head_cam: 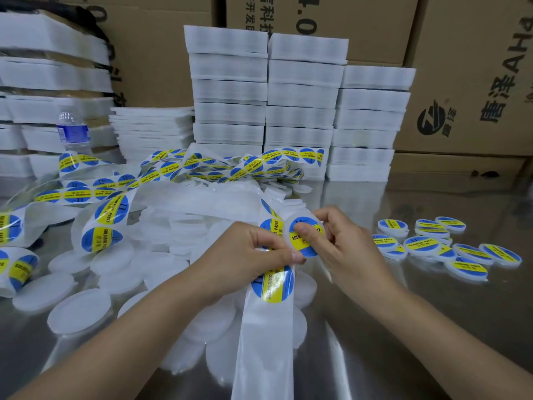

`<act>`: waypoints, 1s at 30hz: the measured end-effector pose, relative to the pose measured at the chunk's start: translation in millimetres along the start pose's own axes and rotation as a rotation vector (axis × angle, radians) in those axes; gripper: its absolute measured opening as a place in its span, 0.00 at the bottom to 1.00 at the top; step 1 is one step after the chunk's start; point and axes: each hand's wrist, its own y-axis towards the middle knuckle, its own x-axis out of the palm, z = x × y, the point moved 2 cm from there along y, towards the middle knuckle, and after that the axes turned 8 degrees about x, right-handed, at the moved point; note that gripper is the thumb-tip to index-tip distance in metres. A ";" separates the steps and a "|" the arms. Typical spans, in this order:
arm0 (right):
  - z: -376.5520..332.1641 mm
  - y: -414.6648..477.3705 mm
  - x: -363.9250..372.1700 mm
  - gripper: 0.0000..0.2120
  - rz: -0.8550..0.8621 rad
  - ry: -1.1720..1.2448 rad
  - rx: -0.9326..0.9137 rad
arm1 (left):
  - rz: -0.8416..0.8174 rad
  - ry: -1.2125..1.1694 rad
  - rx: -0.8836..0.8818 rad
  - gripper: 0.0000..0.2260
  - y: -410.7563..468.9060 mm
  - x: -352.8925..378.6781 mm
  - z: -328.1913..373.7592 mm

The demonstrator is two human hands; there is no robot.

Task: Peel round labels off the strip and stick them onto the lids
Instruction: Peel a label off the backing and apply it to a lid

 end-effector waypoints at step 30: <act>18.0 19.2 -22.8 0.23 0.295 -0.176 -0.049 | 0.101 -0.162 0.006 0.12 3.9 -7.4 -2.7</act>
